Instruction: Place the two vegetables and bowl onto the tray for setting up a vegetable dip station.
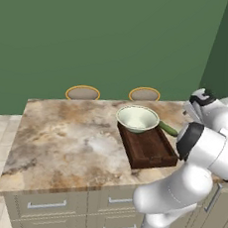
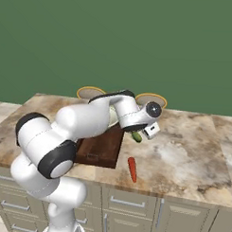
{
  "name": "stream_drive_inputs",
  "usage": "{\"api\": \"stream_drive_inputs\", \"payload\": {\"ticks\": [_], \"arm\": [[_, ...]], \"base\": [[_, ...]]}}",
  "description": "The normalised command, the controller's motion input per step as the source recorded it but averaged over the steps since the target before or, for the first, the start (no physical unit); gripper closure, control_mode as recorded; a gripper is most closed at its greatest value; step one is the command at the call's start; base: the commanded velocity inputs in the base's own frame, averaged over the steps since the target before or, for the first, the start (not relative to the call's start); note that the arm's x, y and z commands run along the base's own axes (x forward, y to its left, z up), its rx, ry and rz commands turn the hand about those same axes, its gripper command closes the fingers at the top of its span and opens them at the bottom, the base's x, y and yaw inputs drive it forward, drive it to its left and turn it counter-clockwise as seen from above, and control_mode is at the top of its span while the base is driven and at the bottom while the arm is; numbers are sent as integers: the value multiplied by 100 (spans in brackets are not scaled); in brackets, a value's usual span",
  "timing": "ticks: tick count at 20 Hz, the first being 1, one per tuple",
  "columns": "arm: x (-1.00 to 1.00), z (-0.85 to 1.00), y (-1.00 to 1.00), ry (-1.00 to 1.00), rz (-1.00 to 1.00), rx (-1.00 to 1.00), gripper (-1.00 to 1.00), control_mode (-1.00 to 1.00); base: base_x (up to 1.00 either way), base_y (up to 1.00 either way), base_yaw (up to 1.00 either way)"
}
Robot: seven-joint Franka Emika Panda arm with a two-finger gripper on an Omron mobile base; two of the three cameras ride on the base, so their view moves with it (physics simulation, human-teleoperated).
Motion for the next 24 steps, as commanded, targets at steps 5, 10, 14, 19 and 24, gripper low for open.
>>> {"api": "stream_drive_inputs", "payload": {"ticks": [5,10,14,19,24], "arm": [[-7,0,-14,-8,26,-22,-100,-100],[-5,0,0,-5,24,-29,-100,-100],[0,0,0,0,21,-31,-100,-100],[0,1,0,0,17,-26,-100,-100],[0,1,0,0,15,-21,-100,-100]], "base": [[0,0,0],[0,0,0],[0,0,0],[0,0,0],[0,0,0]]}}
